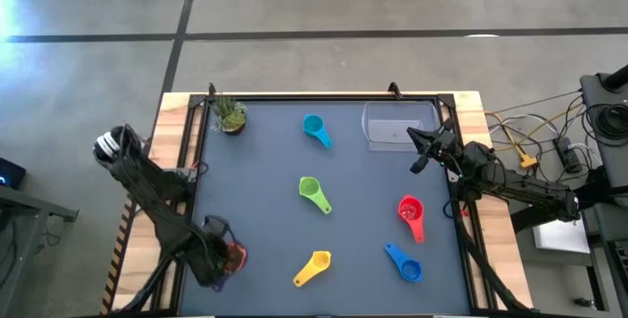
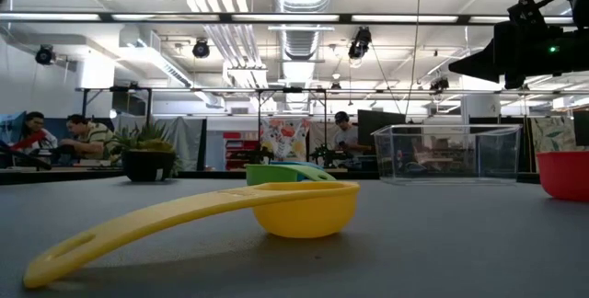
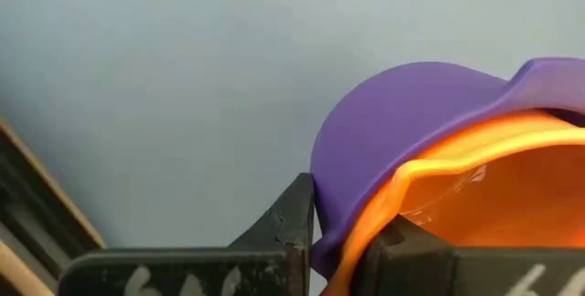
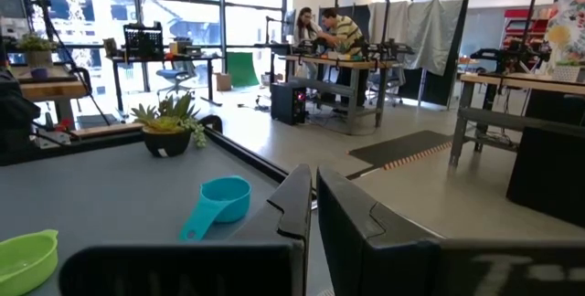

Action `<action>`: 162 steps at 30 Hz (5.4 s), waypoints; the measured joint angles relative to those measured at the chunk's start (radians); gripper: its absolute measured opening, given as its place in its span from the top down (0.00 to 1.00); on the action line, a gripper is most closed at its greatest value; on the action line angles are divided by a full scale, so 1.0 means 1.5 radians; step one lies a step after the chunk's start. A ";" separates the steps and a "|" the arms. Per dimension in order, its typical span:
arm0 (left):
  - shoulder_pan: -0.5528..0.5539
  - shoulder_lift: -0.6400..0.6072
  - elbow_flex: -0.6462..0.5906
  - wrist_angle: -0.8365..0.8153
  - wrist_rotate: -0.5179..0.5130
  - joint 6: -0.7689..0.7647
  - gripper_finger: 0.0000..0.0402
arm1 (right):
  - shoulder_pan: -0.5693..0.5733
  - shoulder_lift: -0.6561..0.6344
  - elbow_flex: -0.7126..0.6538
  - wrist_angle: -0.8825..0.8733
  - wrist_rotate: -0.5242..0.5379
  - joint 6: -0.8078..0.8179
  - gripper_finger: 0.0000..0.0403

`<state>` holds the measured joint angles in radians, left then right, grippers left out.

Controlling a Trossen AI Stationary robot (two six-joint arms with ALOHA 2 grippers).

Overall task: Nest measuring cups in basket
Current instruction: Move the nested measuring cups to the middle left of the table, then stack the red measuring cup on top of the orange measuring cup

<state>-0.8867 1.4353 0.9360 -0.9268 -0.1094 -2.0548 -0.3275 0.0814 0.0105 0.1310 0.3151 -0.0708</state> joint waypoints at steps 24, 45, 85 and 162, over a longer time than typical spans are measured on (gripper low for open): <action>0.769 -0.135 -0.106 0.076 0.168 0.765 0.97 | 0.000 0.000 0.000 0.000 0.000 0.000 0.97; 0.802 0.171 0.027 0.027 0.174 0.958 0.88 | 0.000 0.000 0.000 0.000 0.000 0.000 0.97; 0.302 -0.112 -0.169 0.868 -0.483 1.192 0.66 | 0.000 0.000 0.000 0.000 0.000 0.000 0.97; 0.277 -0.067 -0.293 1.160 -0.409 1.292 0.77 | 0.328 0.477 0.503 -0.763 -0.153 0.657 0.97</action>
<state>-0.4714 1.3345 0.4965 0.8125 -0.7227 -0.1170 0.1650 0.7971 0.7647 -1.0128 0.0863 0.9152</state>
